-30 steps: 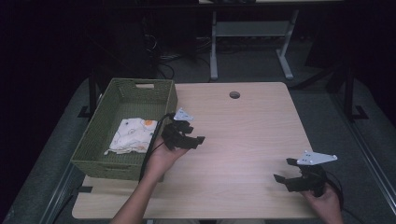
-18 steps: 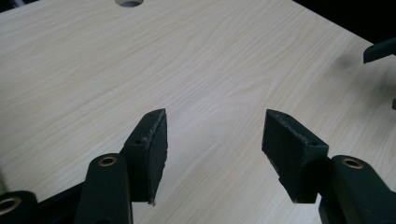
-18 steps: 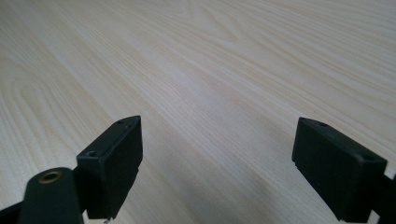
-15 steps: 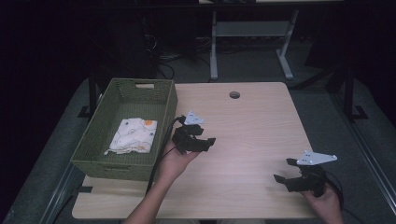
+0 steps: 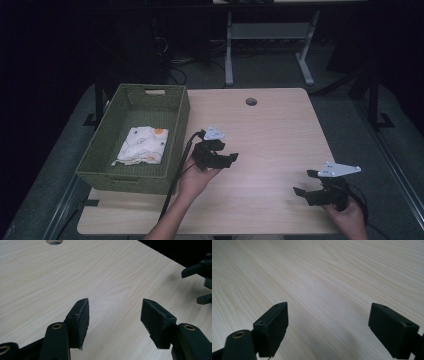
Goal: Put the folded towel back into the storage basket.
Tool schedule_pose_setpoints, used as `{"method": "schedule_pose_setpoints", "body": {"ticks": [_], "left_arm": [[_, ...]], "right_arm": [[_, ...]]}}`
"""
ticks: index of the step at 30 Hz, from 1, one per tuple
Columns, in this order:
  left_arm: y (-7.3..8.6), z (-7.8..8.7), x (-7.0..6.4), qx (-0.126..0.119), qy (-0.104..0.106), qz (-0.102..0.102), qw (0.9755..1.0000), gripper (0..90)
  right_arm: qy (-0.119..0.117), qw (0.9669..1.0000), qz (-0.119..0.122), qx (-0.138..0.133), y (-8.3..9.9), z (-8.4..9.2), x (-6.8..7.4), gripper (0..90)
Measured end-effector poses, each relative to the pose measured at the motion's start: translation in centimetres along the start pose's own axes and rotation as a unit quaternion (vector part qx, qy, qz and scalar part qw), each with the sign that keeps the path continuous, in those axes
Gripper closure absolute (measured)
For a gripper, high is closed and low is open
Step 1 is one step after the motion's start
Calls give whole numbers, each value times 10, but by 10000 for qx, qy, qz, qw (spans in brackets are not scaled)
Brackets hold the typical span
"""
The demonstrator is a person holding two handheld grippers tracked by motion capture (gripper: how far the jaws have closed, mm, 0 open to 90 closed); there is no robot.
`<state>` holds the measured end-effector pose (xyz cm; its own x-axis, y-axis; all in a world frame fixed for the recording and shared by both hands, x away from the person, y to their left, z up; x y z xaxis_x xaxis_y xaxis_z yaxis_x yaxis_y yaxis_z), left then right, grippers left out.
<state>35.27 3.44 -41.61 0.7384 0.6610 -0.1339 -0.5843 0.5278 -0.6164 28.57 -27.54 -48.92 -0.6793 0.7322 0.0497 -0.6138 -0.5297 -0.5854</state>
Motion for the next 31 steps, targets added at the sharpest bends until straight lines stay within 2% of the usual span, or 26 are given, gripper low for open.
{"method": "schedule_pose_setpoints", "body": {"ticks": [9, 14, 19, 31], "left_arm": [[12, -17, -11, -49, 180, 63, 9998, 390], [18, -26, -18, -18, 215, 33, 9998, 380], [28, -35, -24, -34, 276, 109, 9996, 362], [44, -43, -38, -37, 275, 37, 9996, 296]], "right_arm": [[-6, 10000, -15, 20, 0, 0, 0, 159], [-6, 10000, -10, 24, 1, 0, 0, 159], [2, 10000, -11, 26, 1, -1, 0, 159], [22, 10000, -1, 54, 1, -2, 2, 159]]}}
Point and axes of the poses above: each handheld gripper's, and its own axes: z roughly backward along the jaws, y roughly out of its underside, x roughly to its left, the point moved 5 cm from there along -z, roughly forward along the jaws, and after that the axes turned 13 degrees about x, right-handed, at the moved point
